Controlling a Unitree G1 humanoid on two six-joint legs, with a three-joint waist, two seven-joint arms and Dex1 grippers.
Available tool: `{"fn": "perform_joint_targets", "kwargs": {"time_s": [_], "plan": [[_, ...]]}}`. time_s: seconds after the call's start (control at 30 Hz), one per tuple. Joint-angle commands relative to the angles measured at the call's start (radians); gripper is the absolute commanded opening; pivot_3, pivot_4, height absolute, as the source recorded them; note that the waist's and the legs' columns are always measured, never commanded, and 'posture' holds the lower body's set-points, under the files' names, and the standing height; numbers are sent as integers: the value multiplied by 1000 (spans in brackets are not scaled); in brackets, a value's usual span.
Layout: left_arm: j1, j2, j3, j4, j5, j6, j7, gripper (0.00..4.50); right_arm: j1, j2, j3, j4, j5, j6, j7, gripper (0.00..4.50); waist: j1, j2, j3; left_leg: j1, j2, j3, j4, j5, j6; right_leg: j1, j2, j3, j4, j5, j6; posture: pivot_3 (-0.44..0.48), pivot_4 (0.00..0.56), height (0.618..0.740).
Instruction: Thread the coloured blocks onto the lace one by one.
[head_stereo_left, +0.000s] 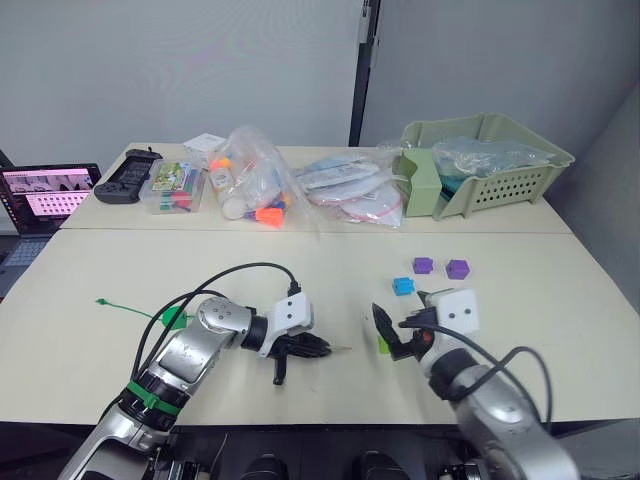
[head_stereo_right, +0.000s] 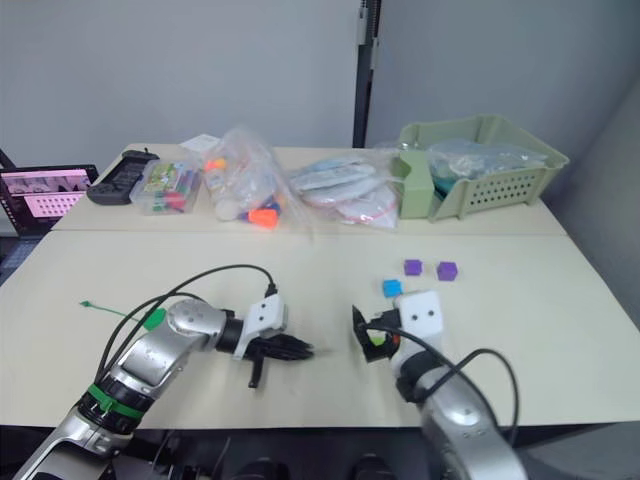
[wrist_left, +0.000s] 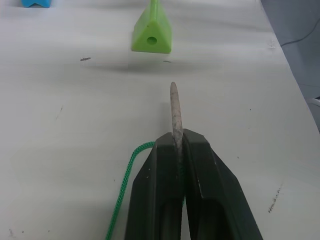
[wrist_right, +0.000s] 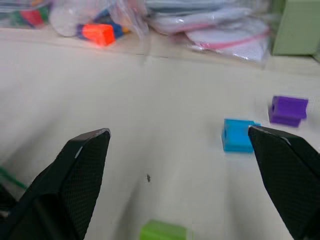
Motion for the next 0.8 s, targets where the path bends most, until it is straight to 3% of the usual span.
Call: {"fn": "perform_joint_targets", "kwargs": {"time_s": [0.03,0.17,0.33,0.5,0.7,0.8], "plan": [[-13,-2,17,-36,-16,11,4,0,-22,-177,-99,22,221,31,302,4451,1,0,0,0,0,0,0,0,0,0,0,0,0,0,0,0,150,740],[-10,-1,16,-47,-16,20,5,0,-114,-421,-26,241,194,-74,570,4451,-2,-1,0,1,-1,2,0,0,0,1,1,0,-1,0,0,0,150,740],[-2,5,18,-71,-18,34,7,0,-264,-537,163,511,21,-300,761,4451,-2,-1,1,1,0,7,0,0,0,0,2,0,-1,0,0,0,150,740],[8,14,18,-104,-17,56,15,0,-452,-515,314,767,-103,-453,895,4451,-2,-1,1,0,0,9,0,0,0,-1,2,1,0,0,0,0,150,740],[6,19,20,-135,-16,89,34,0,-539,-464,355,933,-160,-520,952,4451,10,-1,1,0,0,8,0,0,0,-1,1,0,0,0,-1,0,150,740],[-4,17,21,-163,-22,121,47,0,-536,-458,357,950,-165,-530,972,3641,17,-1,1,0,0,8,0,0,0,0,0,0,0,0,0,0,150,740]]}}
